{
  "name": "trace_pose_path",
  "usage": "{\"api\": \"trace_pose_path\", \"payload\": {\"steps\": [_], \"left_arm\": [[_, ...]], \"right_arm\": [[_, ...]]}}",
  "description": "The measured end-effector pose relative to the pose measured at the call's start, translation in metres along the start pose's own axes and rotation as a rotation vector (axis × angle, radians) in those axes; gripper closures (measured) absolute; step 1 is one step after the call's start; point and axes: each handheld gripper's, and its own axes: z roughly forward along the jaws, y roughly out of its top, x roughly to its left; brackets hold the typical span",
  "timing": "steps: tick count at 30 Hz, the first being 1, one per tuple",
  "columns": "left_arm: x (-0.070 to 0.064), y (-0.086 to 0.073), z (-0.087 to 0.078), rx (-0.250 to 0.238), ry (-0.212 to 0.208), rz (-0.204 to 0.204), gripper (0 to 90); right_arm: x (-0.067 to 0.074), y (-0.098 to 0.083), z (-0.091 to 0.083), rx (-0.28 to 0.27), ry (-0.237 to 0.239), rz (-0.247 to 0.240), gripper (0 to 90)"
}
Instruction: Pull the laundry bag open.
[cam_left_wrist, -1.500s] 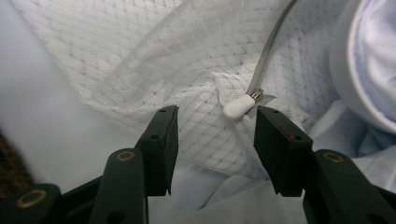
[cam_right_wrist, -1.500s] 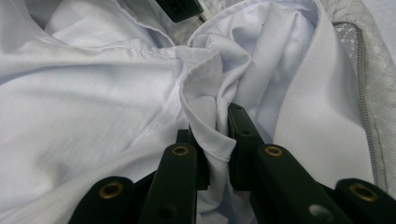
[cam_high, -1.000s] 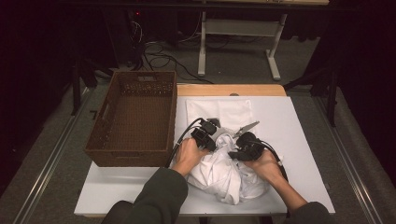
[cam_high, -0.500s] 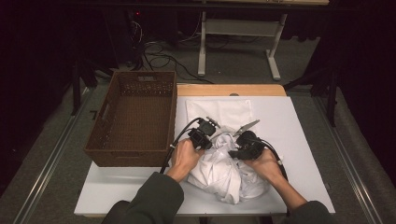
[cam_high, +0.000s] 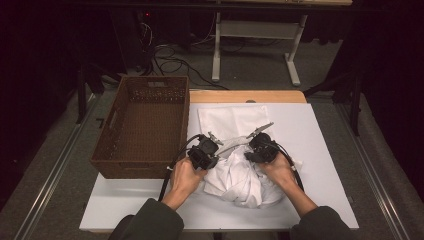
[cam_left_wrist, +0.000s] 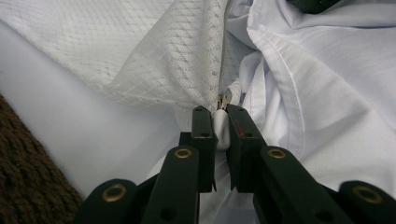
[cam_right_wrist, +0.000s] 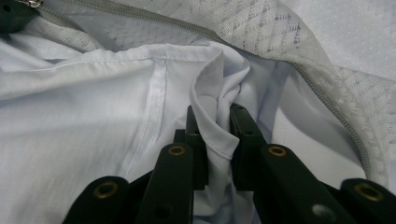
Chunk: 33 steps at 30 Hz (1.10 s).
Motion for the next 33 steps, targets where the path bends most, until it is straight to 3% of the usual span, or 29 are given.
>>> {"api": "trace_pose_path", "payload": {"steps": [4,6,7,9,12,18,23,25,27,33], "left_arm": [[0.002,-0.006,0.001,-0.045,-0.032,-0.016,82.0],[0.003,-0.008,0.002,-0.07,-0.043,-0.022,82.0],[0.004,-0.008,0.003,-0.066,-0.047,-0.018,82.0],[0.005,-0.008,0.0,-0.08,-0.059,-0.023,82.0],[0.004,-0.009,-0.004,-0.092,-0.055,-0.017,82.0],[0.003,-0.011,-0.014,-0.115,-0.036,-0.022,82.2],[0.004,-0.012,-0.015,-0.114,-0.039,-0.022,82.1],[0.005,-0.013,-0.014,-0.11,-0.037,-0.023,82.0],[0.006,-0.013,-0.014,-0.11,-0.044,-0.03,82.0],[0.007,-0.013,-0.012,-0.115,-0.055,-0.037,81.9]], "right_arm": [[0.005,-0.003,-0.013,-0.043,0.005,-0.011,65.9],[0.007,-0.004,-0.023,-0.077,0.014,-0.02,64.4],[0.009,-0.004,-0.027,-0.088,0.02,-0.021,65.7],[0.013,-0.003,-0.029,-0.09,0.02,-0.053,76.4],[0.019,0.002,-0.021,-0.066,0.002,-0.093,86.7],[0.017,0.018,0.008,0.022,-0.075,-0.117,87.7],[0.007,0.02,0.023,0.041,-0.126,-0.084,88.0],[0.006,0.02,0.022,0.033,-0.122,-0.075,84.6],[0.01,0.019,0.015,0.012,-0.105,-0.07,75.7],[0.022,0.012,-0.024,-0.11,-0.036,-0.074,59.7]]}}
